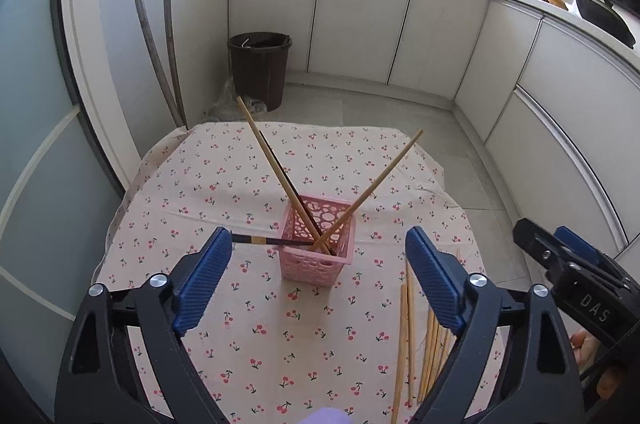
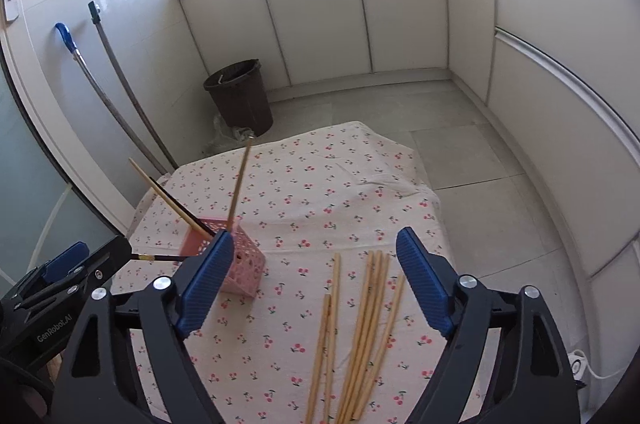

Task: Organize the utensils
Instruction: 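Lower the left gripper onto a loose wooden chopstick and close it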

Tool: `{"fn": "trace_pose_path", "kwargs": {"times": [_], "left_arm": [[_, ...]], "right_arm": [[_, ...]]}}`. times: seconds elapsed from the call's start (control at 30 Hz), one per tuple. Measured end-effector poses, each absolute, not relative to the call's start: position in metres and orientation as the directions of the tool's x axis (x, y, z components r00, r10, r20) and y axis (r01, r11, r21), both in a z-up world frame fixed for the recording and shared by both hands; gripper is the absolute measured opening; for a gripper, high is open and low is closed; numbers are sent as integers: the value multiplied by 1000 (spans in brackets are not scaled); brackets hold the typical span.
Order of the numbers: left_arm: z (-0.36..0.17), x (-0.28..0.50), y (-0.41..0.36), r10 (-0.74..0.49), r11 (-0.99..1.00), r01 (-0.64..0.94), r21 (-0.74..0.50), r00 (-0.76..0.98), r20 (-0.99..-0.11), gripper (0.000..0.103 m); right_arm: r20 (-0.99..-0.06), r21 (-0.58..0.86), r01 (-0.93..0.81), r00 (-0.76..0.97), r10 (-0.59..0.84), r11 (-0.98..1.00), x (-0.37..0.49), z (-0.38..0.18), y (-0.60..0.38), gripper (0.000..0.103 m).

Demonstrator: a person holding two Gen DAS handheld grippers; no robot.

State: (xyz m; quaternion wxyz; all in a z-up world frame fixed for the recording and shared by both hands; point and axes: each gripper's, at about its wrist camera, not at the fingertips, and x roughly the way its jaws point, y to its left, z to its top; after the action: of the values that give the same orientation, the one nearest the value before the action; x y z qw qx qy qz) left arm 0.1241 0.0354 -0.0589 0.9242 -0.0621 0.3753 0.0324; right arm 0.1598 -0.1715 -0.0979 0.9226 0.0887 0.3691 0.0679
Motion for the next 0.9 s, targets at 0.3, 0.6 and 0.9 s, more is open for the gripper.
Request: {"fn": "trace_pose_path", "kwargs": {"times": [0.3, 0.6, 0.9], "left_arm": [[-107, 132, 0, -19, 999, -29, -46, 599, -800, 96], [-169, 140, -37, -89, 995, 80, -62, 401, -912, 96], [-206, 161, -54, -115, 993, 66, -100, 290, -950, 87]], "right_arm": [[-741, 254, 49, 652, 162, 966, 146, -127, -230, 91], [-767, 333, 80, 602, 221, 939, 143, -133, -252, 92], [-778, 408, 102, 559, 287, 907, 149, -139, -265, 92]]}}
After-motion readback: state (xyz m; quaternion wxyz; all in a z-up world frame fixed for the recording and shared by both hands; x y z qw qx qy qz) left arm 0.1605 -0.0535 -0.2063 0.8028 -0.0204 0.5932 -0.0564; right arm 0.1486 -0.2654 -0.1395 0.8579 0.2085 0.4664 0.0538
